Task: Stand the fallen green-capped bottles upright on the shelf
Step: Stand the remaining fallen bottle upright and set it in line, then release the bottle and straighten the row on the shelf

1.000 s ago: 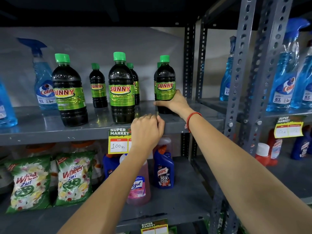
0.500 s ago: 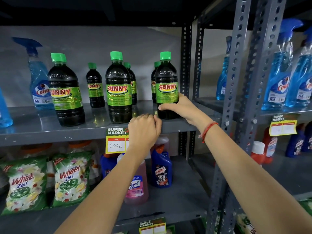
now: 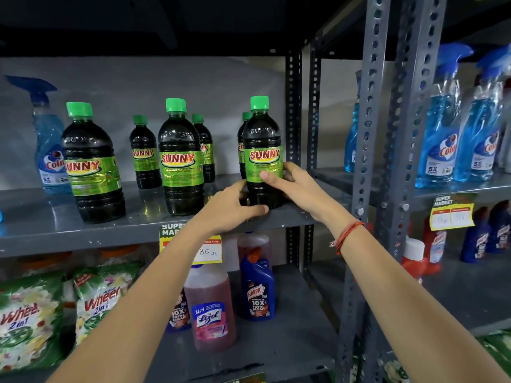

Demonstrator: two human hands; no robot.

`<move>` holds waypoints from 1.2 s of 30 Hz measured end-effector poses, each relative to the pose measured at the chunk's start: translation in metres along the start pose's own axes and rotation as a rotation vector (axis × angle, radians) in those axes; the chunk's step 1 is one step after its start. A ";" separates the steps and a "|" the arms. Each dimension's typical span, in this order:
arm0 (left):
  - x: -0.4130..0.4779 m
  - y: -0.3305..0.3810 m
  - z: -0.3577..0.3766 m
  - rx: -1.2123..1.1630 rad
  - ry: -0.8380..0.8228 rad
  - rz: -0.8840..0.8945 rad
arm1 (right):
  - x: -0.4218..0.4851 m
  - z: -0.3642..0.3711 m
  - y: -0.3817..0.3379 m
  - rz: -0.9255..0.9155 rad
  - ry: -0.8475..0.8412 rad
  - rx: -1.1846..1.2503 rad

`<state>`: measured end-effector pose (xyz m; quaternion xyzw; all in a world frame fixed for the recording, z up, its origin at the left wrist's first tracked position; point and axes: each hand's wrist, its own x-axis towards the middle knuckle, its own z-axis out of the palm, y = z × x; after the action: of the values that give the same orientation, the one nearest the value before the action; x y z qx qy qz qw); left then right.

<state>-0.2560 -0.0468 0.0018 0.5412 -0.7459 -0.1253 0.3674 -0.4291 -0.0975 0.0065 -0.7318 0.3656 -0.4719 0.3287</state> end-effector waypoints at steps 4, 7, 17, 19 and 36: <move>0.004 0.004 0.003 -0.001 0.069 0.010 | -0.001 -0.006 0.004 -0.051 -0.002 -0.086; 0.006 0.008 0.009 -0.039 0.067 0.025 | -0.004 -0.015 0.009 -0.047 0.008 -0.094; 0.009 0.012 0.013 -0.038 0.101 -0.006 | -0.009 -0.025 0.009 -0.029 -0.087 -0.197; 0.008 0.013 0.012 -0.054 0.102 -0.020 | -0.010 -0.025 0.008 -0.027 -0.105 -0.217; -0.030 0.017 -0.004 -0.023 0.451 0.203 | -0.034 0.000 -0.002 -0.273 0.466 -0.181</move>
<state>-0.2613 -0.0122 0.0025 0.4735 -0.6942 0.0280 0.5413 -0.4383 -0.0678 -0.0074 -0.6723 0.3701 -0.6329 0.1026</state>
